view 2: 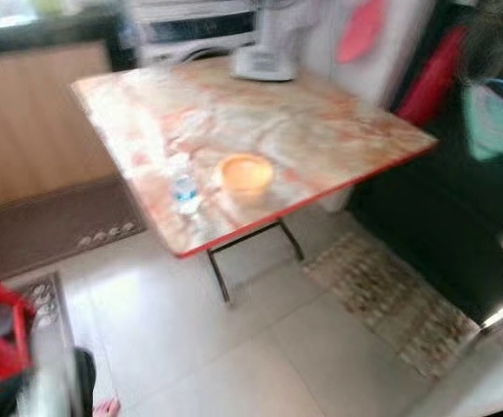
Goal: Restocking fridge
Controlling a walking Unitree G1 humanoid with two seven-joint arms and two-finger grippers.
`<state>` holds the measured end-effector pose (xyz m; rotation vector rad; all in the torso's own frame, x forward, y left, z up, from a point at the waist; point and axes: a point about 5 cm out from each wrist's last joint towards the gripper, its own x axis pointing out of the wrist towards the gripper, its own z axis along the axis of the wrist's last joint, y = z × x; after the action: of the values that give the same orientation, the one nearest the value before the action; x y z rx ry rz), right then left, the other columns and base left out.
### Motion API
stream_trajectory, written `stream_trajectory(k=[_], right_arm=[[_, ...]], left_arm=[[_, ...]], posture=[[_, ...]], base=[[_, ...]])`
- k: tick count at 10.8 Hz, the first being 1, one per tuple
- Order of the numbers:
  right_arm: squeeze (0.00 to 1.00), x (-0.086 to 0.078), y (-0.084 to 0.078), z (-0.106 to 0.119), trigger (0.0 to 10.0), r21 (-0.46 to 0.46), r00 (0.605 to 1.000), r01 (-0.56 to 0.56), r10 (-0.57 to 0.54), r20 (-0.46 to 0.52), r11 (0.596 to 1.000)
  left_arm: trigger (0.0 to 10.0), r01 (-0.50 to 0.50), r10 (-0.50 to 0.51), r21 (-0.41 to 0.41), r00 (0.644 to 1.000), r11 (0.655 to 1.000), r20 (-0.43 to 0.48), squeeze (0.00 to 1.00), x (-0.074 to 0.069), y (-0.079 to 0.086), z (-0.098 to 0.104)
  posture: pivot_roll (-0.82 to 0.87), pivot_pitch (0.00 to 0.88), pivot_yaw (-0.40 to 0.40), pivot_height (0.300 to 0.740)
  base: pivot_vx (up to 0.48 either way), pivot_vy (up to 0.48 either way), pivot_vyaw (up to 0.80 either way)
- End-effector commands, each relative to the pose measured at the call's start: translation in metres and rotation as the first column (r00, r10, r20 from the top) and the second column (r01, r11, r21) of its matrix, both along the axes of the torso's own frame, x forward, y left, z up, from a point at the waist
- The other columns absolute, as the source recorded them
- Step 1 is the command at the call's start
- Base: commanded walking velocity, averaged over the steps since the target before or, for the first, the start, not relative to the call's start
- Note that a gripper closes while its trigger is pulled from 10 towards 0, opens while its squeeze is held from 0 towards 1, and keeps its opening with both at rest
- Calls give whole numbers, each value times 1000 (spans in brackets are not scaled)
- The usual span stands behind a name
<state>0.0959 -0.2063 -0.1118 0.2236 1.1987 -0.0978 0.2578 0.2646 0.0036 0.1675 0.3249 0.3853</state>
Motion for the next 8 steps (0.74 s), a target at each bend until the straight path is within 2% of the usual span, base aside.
stream_trajectory(k=[1,3,4,5,6,8], right_arm=[[0,-4,-3,0,10000,-7,1000,18,-18,-5,1000],[0,-4,-3,0,10000,-9,1000,19,-19,-4,1000],[0,-4,-3,0,10000,-8,1000,19,-19,-4,1000],[0,-4,-2,-1,10000,-8,1000,21,-21,-2,1000],[0,-4,-2,-1,10000,-8,1000,23,-23,1,1000],[0,-4,-2,-1,10000,-15,1000,8,-8,0,1000]], left_arm=[[10000,18,-23,33,991,999,135,0,18,0,24],[10000,105,-143,148,949,983,280,0,44,-9,62],[10000,124,-174,170,930,978,323,0,51,-14,72],[10000,143,-213,204,899,968,382,0,61,-22,88],[10000,168,-265,242,847,956,460,0,72,-34,111],[10000,187,-303,266,803,946,513,0,78,-43,129]], posture=[[104,0,-67,740],[102,0,-62,740],[100,0,-61,740],[93,0,-56,740],[90,0,-52,740],[90,0,-48,740]], base=[[0,0,0],[0,0,0],[0,0,0],[0,0,0],[0,0,0],[0,0,0]])
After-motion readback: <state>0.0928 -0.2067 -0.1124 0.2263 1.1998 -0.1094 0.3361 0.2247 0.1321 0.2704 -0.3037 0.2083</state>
